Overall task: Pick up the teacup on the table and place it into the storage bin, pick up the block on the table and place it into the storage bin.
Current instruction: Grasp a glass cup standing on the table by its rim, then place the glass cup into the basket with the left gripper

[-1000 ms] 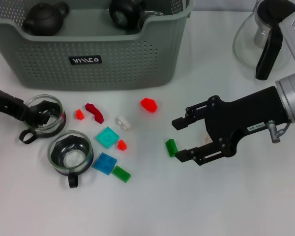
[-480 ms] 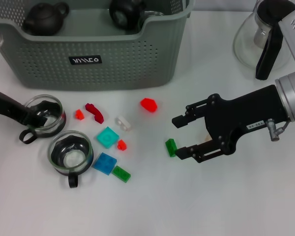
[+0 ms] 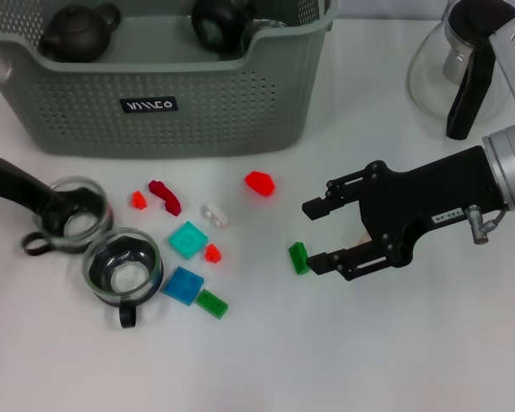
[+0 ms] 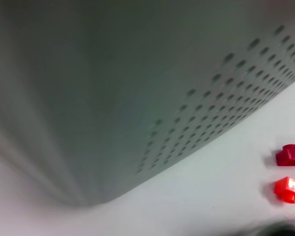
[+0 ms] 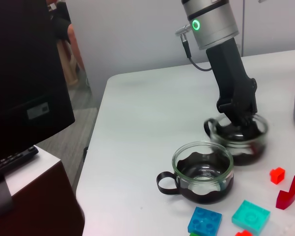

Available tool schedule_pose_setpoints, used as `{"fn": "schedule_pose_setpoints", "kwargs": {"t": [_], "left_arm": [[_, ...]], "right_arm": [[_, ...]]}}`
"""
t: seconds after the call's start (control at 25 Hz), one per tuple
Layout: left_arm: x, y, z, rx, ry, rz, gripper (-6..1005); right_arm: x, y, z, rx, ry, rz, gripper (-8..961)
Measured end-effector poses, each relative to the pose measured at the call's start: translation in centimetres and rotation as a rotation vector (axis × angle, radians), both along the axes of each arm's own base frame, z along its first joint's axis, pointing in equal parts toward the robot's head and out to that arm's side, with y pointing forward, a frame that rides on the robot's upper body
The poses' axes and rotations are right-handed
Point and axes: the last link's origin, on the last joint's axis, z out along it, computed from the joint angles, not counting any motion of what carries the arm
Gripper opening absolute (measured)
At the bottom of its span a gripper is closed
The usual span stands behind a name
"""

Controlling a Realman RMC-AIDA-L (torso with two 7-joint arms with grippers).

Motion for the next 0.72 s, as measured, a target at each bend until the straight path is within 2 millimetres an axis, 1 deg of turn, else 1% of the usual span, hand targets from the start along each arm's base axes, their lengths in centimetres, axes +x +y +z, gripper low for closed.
{"fn": "schedule_pose_setpoints", "kwargs": {"t": [0.08, 0.32, 0.4, 0.48, 0.56, 0.72], "left_arm": [[0.0, 0.0, 0.1, 0.001, 0.001, -0.002, 83], [0.3, -0.1, 0.3, -0.002, -0.003, -0.003, 67], [0.5, -0.3, 0.7, -0.004, -0.022, 0.002, 61], [0.8, -0.5, 1.4, -0.002, -0.054, 0.008, 56], [1.0, -0.8, 2.5, 0.013, -0.107, 0.017, 53], [1.5, -1.7, 4.9, 0.033, -0.292, -0.002, 52]], "right_arm": [[0.0, 0.0, 0.0, 0.002, 0.000, -0.002, 719], [0.2, 0.0, 0.0, 0.005, 0.000, -0.007, 718], [0.2, 0.0, 0.1, 0.006, 0.000, -0.008, 718], [0.3, 0.1, 0.1, 0.011, -0.001, -0.010, 718], [0.4, 0.2, 0.2, 0.019, -0.003, -0.012, 718], [0.5, 0.3, 0.3, 0.026, -0.005, -0.014, 718]]}}
